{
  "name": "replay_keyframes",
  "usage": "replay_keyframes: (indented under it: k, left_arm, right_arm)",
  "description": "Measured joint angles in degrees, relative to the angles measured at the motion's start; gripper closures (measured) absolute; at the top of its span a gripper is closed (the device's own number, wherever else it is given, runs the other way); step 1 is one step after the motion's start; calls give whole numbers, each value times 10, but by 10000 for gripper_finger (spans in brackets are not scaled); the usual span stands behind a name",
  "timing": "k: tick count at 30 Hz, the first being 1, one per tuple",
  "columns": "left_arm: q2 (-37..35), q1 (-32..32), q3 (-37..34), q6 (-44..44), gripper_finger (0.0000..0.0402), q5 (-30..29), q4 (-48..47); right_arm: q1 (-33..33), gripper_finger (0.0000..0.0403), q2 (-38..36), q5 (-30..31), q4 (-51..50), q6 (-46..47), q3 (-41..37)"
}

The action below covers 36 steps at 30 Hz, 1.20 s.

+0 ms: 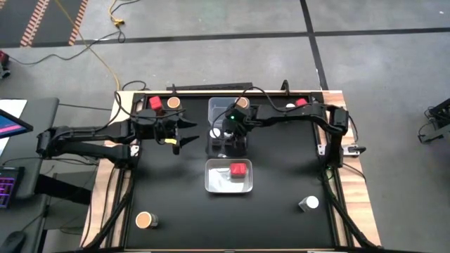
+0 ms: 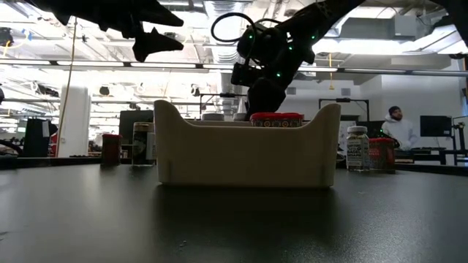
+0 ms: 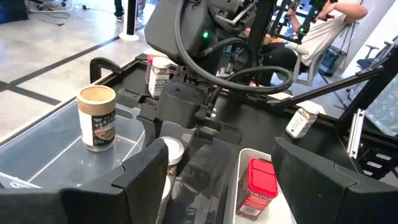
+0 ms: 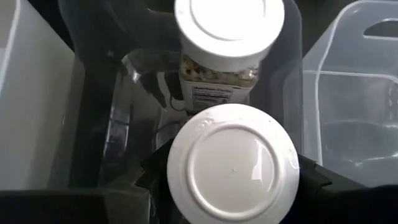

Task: Sort spices by type
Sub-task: Put the top left white seasoning bottle into the black transparent bin aligned with the other white seasoning bottle

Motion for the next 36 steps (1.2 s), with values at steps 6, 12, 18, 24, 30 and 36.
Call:
replay_keyframes:
  k: [6, 12, 18, 24, 30, 36]
  left_arm:
    - [0, 0, 0, 1, 130, 0, 0]
    - [0, 0, 0, 2, 130, 0, 0]
    - [0, 0, 0, 2, 130, 0, -3]
    - [0, 0, 0, 2, 130, 1, -3]
    - [0, 0, 0, 2, 130, 1, -3]
    - [0, 0, 0, 2, 130, 1, -3]
  right_arm:
    - [-5, 174, 0, 1, 0, 0, 0]
    - [-5, 157, 0, 1, 0, 1, 0]
    - [-5, 155, 0, 1, 0, 7, 0]
    - [-4, 154, 0, 1, -7, 7, 1]
    - [-4, 153, -1, 1, -7, 10, 1]
    - [-5, 153, -1, 1, -6, 31, 1]
